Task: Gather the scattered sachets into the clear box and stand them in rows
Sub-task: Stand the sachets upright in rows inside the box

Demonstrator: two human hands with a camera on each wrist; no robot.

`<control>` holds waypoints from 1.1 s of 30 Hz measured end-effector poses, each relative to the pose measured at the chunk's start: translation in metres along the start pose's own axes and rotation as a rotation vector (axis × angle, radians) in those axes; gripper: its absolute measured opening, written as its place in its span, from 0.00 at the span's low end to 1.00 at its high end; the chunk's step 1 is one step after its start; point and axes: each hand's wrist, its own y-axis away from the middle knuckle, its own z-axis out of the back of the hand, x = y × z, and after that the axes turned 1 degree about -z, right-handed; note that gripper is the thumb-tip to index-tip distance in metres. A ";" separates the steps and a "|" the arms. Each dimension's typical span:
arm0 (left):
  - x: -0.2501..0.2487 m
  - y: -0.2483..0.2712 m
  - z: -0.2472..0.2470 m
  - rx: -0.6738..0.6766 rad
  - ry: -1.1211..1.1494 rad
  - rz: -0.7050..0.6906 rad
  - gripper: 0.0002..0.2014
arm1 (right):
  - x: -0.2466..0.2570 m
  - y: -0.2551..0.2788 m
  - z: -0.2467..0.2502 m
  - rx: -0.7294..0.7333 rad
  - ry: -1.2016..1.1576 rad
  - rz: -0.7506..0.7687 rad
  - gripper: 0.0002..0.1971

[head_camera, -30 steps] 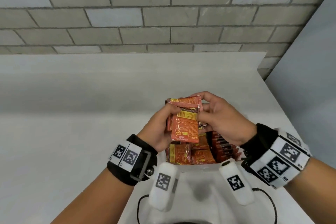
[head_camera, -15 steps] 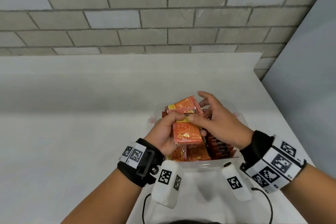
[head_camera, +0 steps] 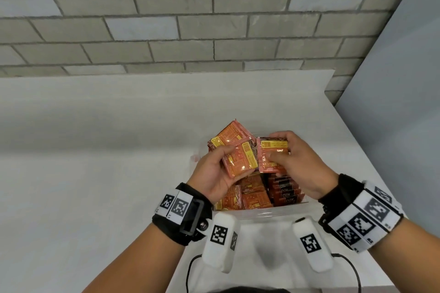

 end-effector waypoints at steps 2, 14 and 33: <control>0.000 0.000 0.000 -0.008 -0.034 -0.035 0.11 | 0.001 0.001 0.000 -0.005 -0.081 -0.013 0.19; 0.005 0.000 0.003 0.050 -0.305 -0.100 0.16 | 0.018 0.009 -0.003 0.164 0.449 0.247 0.15; 0.010 -0.003 0.005 -0.001 -0.055 -0.080 0.14 | -0.003 -0.005 0.006 0.236 -0.441 -0.140 0.17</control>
